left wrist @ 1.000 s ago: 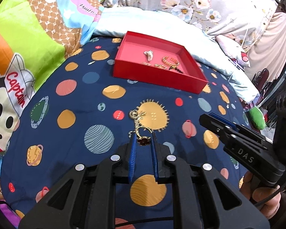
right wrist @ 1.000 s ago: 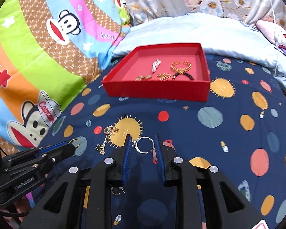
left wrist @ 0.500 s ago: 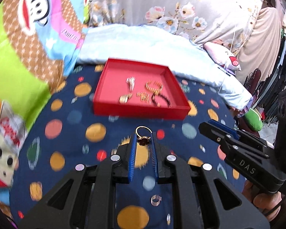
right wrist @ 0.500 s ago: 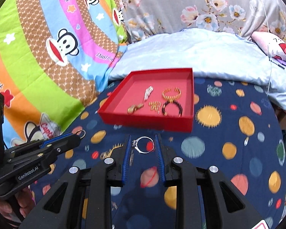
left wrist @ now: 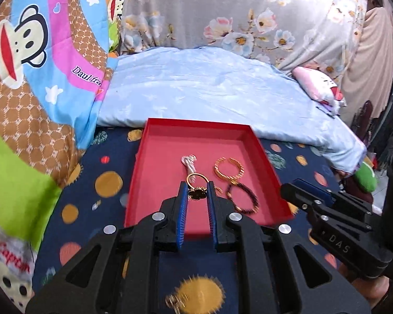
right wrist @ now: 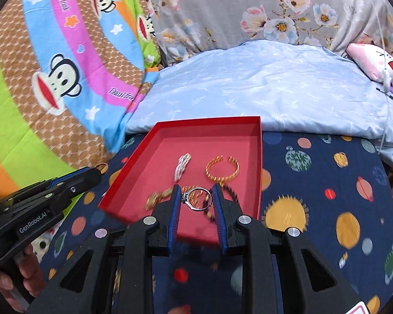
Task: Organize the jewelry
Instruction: 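Carry both rings over the red tray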
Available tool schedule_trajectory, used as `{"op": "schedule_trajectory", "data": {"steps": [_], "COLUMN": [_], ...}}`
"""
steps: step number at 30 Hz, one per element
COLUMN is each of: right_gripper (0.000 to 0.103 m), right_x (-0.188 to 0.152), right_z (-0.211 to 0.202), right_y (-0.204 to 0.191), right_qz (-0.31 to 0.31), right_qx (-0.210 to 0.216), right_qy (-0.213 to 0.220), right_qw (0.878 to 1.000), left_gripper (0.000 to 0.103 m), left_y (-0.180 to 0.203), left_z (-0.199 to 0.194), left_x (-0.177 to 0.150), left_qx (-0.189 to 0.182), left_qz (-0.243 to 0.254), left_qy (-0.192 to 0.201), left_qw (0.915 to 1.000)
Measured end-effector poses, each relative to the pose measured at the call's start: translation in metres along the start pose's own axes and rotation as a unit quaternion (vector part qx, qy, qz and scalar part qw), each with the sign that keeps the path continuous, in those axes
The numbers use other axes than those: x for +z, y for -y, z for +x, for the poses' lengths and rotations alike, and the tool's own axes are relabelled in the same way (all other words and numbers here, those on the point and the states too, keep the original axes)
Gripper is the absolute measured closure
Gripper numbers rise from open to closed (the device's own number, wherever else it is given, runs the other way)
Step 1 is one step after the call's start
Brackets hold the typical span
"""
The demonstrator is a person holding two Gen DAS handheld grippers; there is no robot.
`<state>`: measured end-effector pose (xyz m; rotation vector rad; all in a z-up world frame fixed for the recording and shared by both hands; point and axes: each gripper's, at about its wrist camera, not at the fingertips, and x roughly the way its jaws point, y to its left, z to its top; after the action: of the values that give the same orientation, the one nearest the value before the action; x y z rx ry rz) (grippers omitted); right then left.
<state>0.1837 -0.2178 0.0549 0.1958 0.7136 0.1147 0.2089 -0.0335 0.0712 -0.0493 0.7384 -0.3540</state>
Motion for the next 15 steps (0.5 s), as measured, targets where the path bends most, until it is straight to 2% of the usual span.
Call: {"op": "schedule_trajectory", "data": {"steps": [5, 15], "right_gripper": [0.08, 0.08], "right_x": [0.018, 0.032], "right_z": [0.041, 0.107], "right_y": [0.0, -0.013], "right_qz": [-0.002, -0.007], "right_qx": [0.005, 0.02], "right_qy": [-0.018, -0.055], "right_qw": [1.0, 0.998], "left_gripper": [0.089, 0.089], "left_y": [-0.015, -0.026], "left_z": [0.041, 0.096], "left_x": [0.016, 0.022], "left_qx": [0.001, 0.021], "left_qz": [-0.023, -0.018], "left_qy": [-0.018, -0.045], "left_qw": [0.9996, 0.9986]}}
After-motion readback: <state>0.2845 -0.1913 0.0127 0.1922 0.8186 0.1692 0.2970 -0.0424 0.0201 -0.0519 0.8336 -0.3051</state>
